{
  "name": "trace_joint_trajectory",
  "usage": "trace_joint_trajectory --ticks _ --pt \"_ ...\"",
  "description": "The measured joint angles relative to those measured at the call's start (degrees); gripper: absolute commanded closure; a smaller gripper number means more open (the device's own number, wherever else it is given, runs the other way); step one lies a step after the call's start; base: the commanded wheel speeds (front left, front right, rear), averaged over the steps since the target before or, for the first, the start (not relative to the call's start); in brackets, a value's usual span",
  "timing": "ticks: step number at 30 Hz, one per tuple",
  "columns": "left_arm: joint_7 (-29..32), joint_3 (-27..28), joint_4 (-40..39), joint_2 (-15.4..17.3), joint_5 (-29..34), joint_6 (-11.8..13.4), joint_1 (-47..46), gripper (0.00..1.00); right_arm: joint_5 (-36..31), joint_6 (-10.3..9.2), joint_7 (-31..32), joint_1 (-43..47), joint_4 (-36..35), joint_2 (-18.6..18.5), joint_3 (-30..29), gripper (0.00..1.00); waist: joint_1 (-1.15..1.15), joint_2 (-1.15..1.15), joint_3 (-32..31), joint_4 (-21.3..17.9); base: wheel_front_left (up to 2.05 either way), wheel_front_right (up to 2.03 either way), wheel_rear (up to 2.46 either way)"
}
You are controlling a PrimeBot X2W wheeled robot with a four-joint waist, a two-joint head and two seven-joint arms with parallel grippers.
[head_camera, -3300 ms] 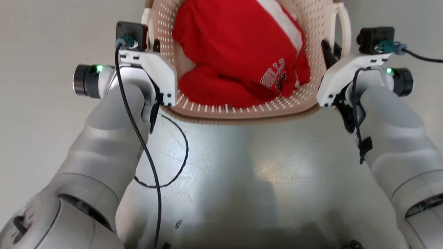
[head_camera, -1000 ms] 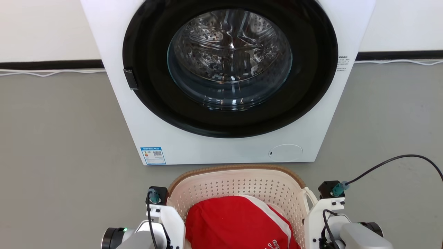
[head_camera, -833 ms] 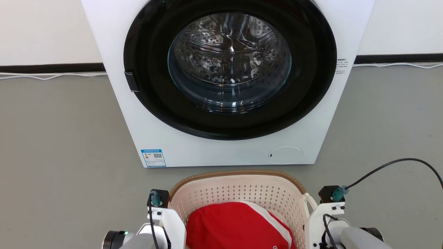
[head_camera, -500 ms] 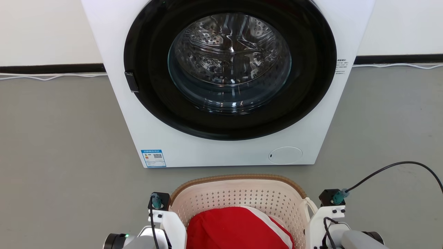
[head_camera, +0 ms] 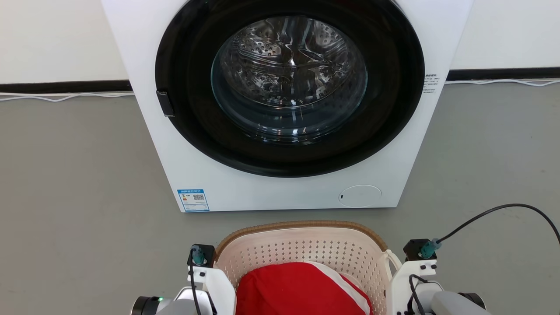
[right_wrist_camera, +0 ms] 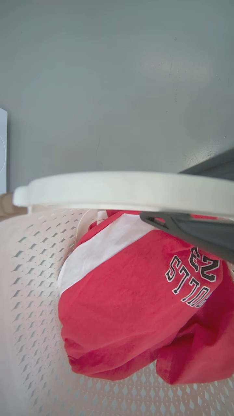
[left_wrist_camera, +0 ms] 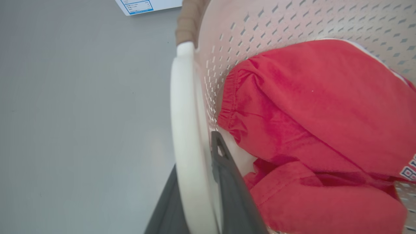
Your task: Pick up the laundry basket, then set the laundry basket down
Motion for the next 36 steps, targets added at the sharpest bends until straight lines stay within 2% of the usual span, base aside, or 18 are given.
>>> trace_joint_trajectory --ticks 36 --pt "-0.6 -3.4 0.3 0.1 -2.9 0.0 0.0 1.0 2.5 0.0 -0.1 0.0 0.0 0.0 3.3 1.0 0.0 0.0 1.0 0.3 0.0 0.0 0.0"
